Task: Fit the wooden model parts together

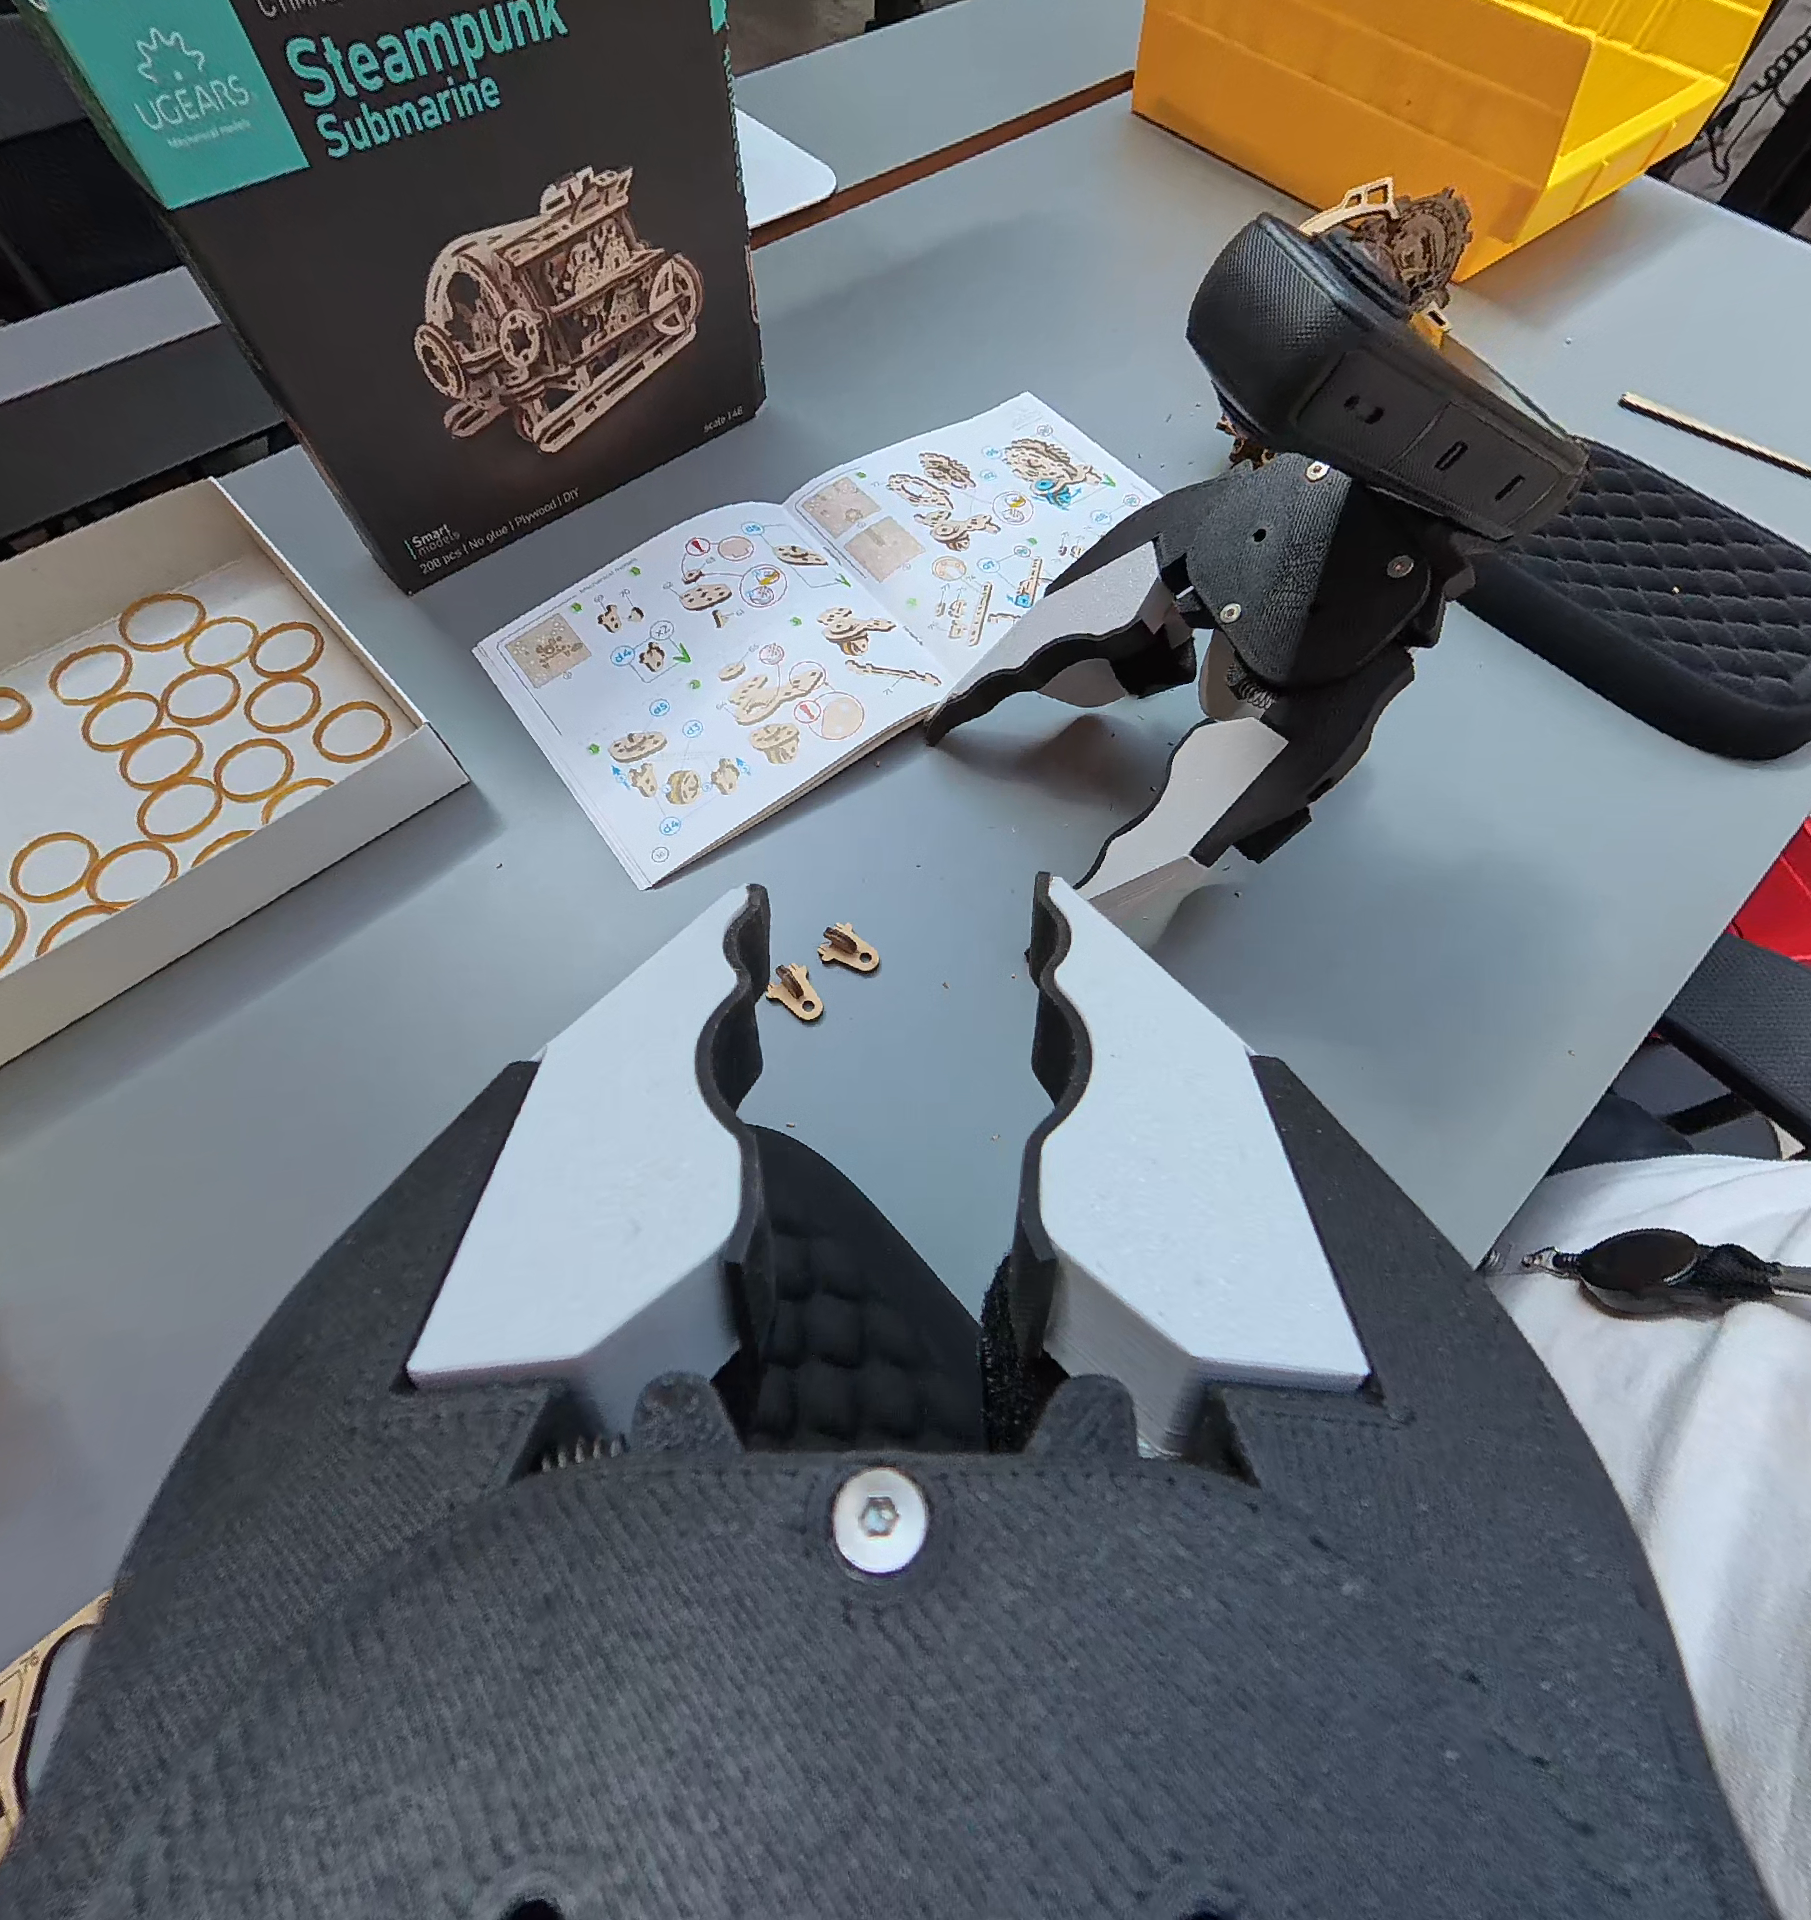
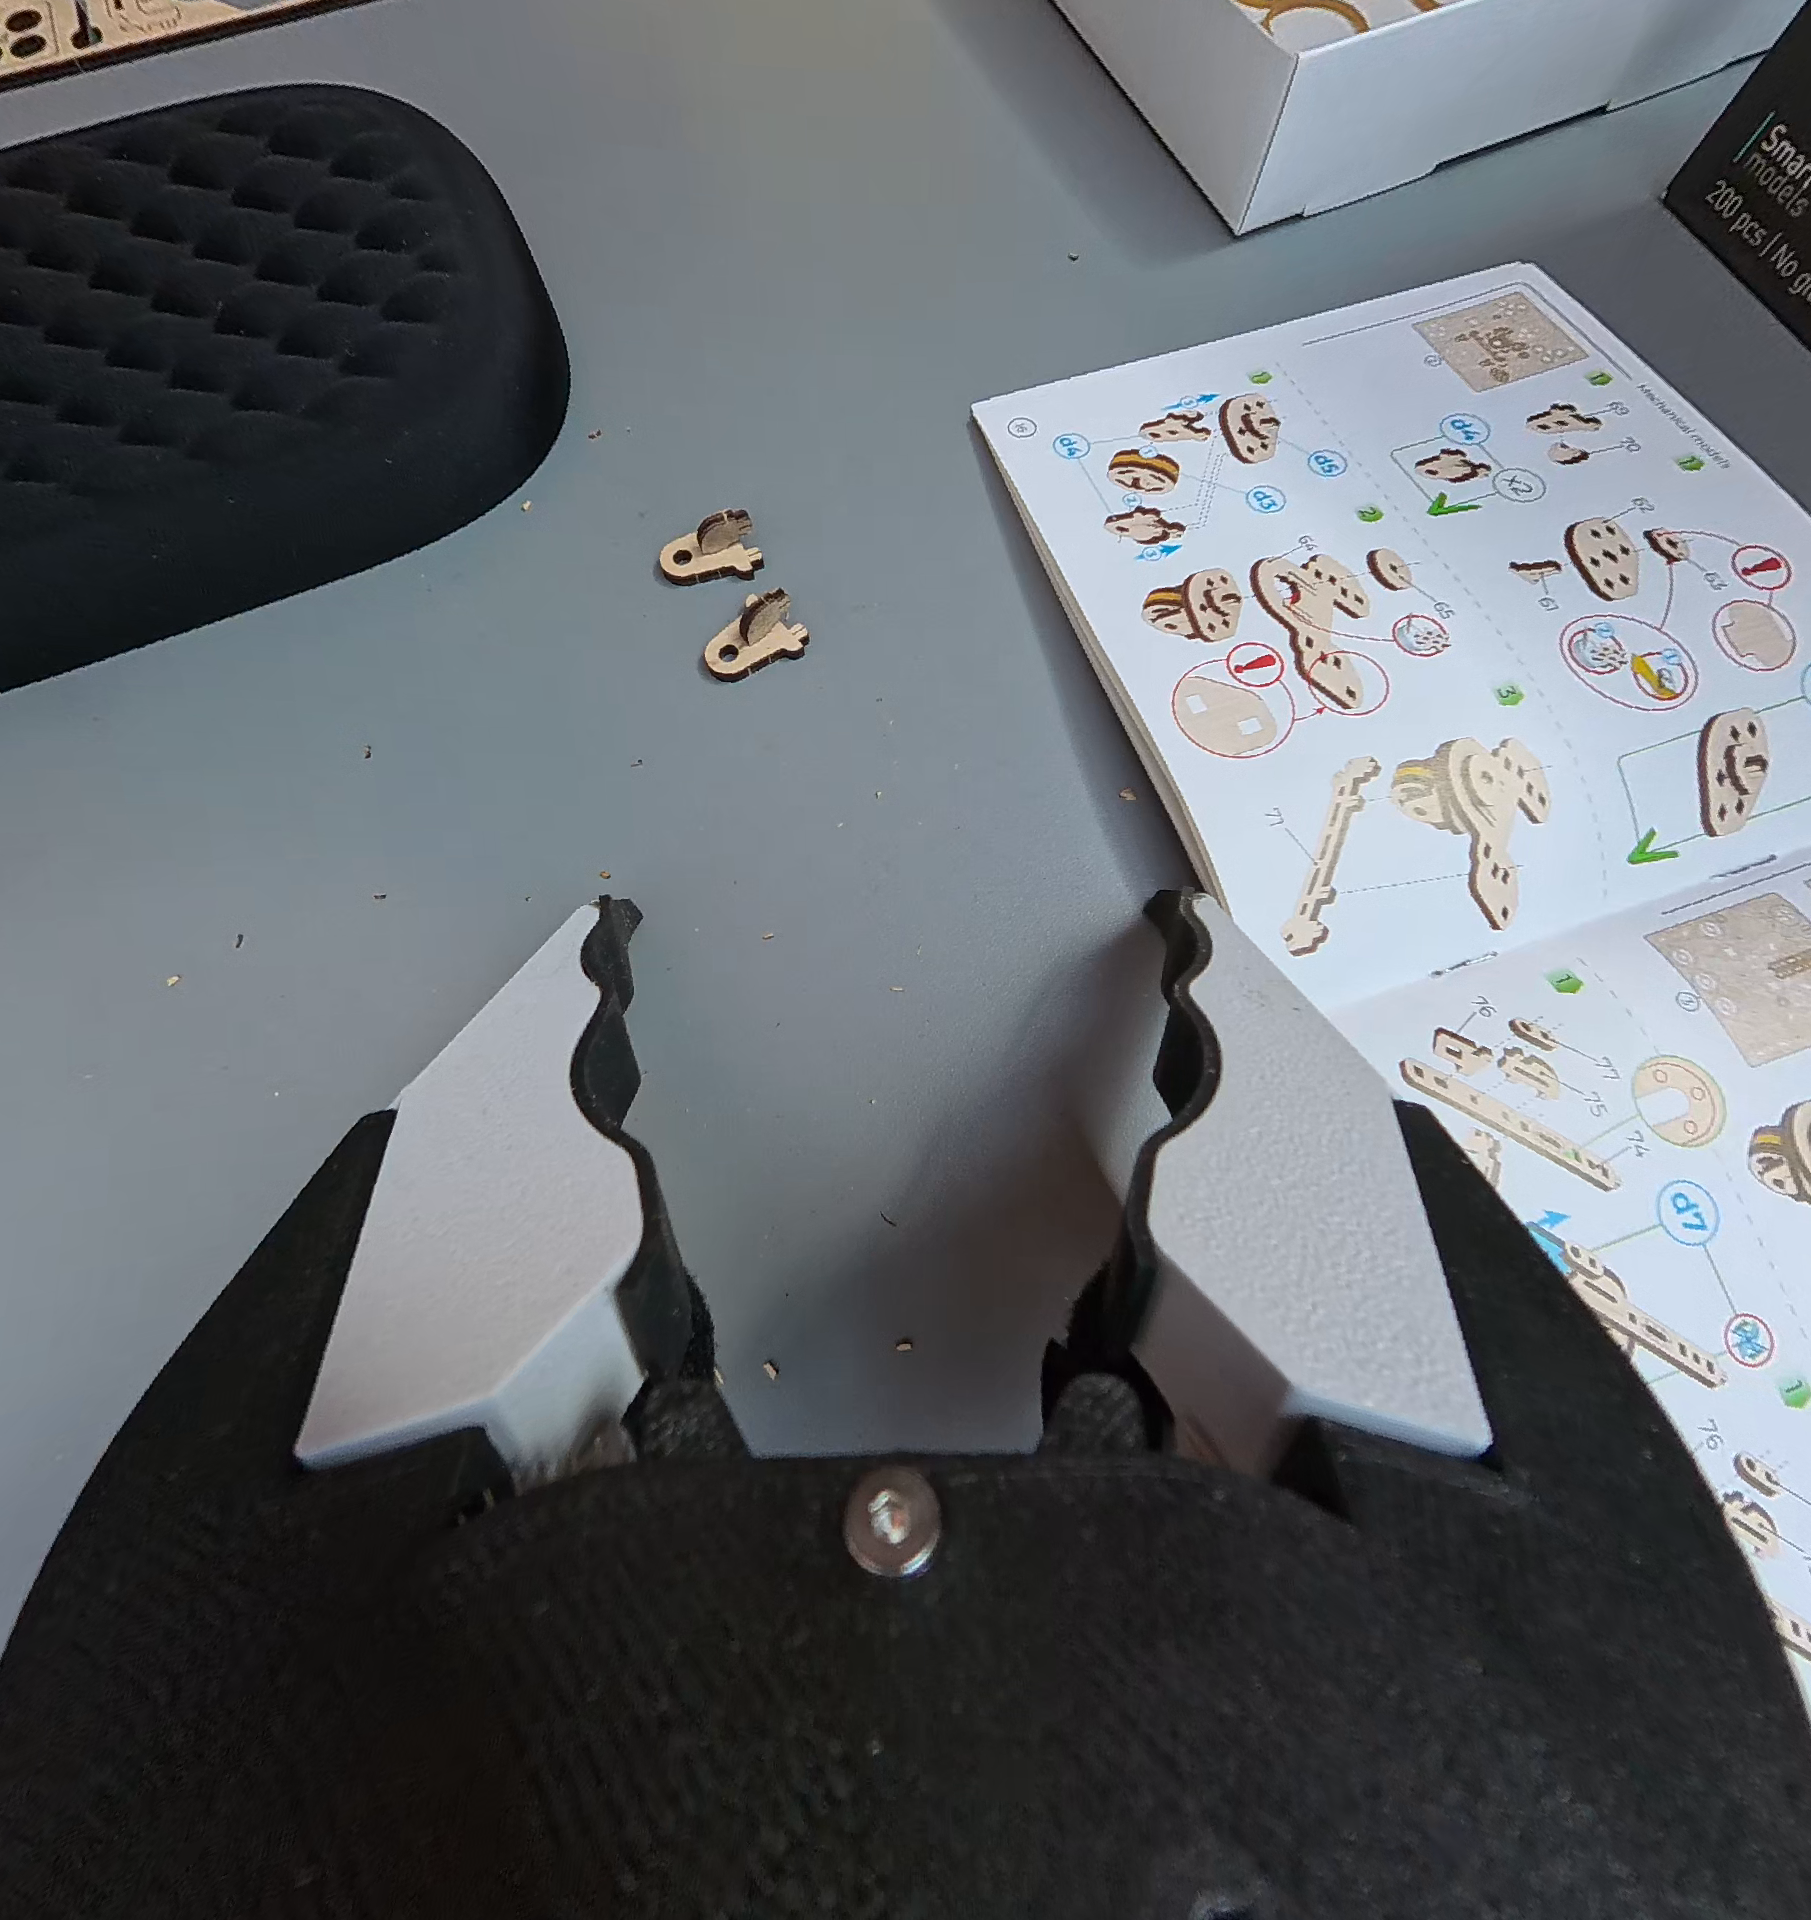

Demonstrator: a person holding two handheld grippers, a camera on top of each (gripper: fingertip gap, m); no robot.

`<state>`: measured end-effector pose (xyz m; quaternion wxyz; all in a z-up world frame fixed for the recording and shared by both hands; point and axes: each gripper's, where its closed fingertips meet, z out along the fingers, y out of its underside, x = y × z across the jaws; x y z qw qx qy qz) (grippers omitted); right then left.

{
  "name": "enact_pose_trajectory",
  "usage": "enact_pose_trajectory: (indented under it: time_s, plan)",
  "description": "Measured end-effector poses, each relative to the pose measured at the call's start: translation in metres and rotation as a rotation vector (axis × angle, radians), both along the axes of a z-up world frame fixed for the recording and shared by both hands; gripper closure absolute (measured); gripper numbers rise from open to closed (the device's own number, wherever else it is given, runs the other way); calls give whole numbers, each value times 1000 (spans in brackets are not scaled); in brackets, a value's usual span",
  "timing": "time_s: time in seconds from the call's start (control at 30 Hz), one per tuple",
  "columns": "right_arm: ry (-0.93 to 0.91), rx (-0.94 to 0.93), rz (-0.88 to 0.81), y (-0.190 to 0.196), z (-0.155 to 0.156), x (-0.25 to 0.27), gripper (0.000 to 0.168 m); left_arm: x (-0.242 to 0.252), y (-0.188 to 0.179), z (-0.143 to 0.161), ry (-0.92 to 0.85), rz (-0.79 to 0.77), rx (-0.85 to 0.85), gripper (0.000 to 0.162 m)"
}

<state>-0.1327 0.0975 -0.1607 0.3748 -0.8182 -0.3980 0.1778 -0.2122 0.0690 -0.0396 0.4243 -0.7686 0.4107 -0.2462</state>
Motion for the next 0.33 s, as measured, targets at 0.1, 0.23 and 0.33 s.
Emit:
enact_pose_trajectory:
  time_s: [0.1, 0.23, 0.33]
  plan:
    - [0, 0, 0, 0, 0, 0, 65, 2, 1, 1, 6, -5, 1, 113]
    - [0, 0, 0, 0, 0, 0, 65, 6, 0, 4, 31, -19, 17, 113]
    - [0, 0, 0, 0, 0, 0, 65, 9, -1, 9, 32, -25, 31, 114]
